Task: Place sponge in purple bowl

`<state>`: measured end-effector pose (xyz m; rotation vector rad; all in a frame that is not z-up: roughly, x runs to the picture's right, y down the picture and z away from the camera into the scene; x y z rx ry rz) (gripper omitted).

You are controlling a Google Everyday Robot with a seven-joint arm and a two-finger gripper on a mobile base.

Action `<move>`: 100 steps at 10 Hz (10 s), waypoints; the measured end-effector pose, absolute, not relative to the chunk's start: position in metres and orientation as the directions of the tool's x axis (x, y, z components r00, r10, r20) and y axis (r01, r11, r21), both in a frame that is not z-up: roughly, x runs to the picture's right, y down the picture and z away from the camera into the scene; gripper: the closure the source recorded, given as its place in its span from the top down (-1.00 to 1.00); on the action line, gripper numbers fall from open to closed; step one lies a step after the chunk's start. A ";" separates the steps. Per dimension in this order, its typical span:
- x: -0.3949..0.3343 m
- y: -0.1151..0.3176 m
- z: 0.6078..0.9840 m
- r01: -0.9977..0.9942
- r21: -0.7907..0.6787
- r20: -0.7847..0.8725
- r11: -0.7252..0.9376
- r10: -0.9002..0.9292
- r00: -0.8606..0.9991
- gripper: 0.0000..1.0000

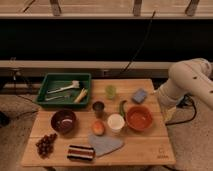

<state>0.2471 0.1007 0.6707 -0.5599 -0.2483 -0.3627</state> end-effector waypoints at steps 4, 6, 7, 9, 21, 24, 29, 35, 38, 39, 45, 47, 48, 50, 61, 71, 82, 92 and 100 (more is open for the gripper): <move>0.247 0.101 0.671 0.400 -0.471 0.325 0.787 -0.266 0.907 0.59; 0.247 0.101 0.671 0.400 -0.471 0.325 0.787 -0.266 0.907 0.59; 0.247 0.101 0.671 0.400 -0.471 0.325 0.787 -0.266 0.907 0.59; 0.247 0.101 0.671 0.400 -0.471 0.325 0.787 -0.266 0.907 0.59; 0.246 0.098 0.686 0.397 -0.470 0.317 0.788 -0.269 0.909 0.59; 0.241 0.066 0.742 0.410 -0.446 0.325 0.795 -0.283 0.902 0.59; 0.243 0.006 0.848 0.478 -0.378 0.342 0.792 -0.361 0.868 0.59; 0.249 0.017 0.950 0.624 -0.328 0.391 0.709 -0.499 0.773 0.59; 0.247 0.027 0.966 0.663 -0.346 0.409 0.664 -0.529 0.743 0.59; 0.247 0.028 0.970 0.674 -0.357 0.412 0.647 -0.538 0.735 0.59; 0.242 0.043 0.980 0.713 -0.408 0.441 0.570 -0.560 0.701 -0.06; 0.243 0.047 0.978 0.715 -0.413 0.449 0.564 -0.556 0.699 -0.49; 0.243 0.049 0.976 0.716 -0.412 0.454 0.564 -0.554 0.698 -0.69; 0.243 0.049 0.967 0.712 -0.404 0.463 0.574 -0.543 0.701 -0.99; 0.110 0.003 0.827 0.835 -0.201 0.562 0.512 -0.638 0.526 -1.00; -0.061 0.055 0.761 0.957 0.028 0.616 0.288 -0.759 0.211 -1.00; -0.158 0.108 0.749 0.976 0.171 0.611 0.132 -0.791 0.000 -1.00; -0.214 0.131 0.755 0.967 0.246 0.614 0.063 -0.782 -0.105 0.22; -0.225 0.132 0.752 0.959 0.276 0.613 0.067 -0.781 -0.122 0.60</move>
